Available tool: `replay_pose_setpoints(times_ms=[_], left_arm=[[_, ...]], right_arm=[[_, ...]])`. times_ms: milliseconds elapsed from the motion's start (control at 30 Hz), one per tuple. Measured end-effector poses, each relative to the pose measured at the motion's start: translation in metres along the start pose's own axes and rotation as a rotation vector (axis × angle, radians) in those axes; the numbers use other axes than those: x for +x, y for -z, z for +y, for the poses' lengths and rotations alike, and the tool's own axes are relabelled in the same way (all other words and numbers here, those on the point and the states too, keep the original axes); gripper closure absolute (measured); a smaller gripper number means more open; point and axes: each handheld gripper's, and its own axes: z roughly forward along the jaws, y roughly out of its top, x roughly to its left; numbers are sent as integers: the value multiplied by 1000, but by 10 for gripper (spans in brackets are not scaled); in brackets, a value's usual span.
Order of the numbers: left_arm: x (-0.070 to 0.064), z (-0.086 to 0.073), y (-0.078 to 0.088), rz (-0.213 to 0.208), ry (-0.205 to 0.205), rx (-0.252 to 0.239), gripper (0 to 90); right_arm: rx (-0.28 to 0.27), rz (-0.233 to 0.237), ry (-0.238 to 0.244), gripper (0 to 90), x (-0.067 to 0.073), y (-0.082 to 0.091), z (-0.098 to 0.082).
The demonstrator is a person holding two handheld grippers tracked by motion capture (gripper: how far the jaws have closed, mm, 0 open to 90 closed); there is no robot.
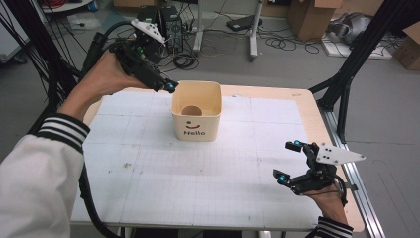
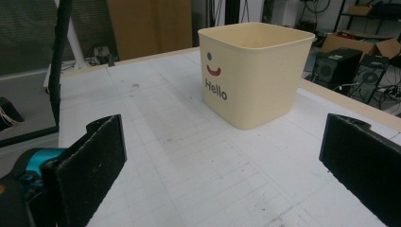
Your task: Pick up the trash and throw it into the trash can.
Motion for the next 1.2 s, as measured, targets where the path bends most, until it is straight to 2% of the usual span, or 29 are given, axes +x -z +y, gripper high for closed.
replay_pose_setpoints(times_ms=[100,167,200,333,633,733,900,1033,1133,1200], left_arm=[[-6,-13,9,-21,-3,-63,17],[-10,-24,13,-7,-25,-99,17],[-10,-32,15,-20,-13,-113,17],[-12,-56,20,-20,4,-160,17],[-30,-110,26,-47,6,-312,17],[-38,-125,26,-43,2,-322,17],[-49,-156,28,-39,2,-388,17],[-55,-184,23,-35,28,-438,18],[-58,-203,18,-17,25,-430,17],[-60,-214,17,-10,38,-451,18]], right_arm=[[-2,-5,-3,2,0,0,0],[-8,-11,-1,2,-1,1,0],[-11,-14,-7,2,0,2,0],[-17,-27,-8,2,-2,5,0],[-34,-49,-9,2,-4,11,-1],[-39,-50,-10,3,-4,11,-1],[-36,-43,-5,2,-3,9,0],[-34,-40,-5,3,-2,8,0],[-32,-37,-6,2,-2,8,1],[-33,-36,-8,3,-2,7,0]])
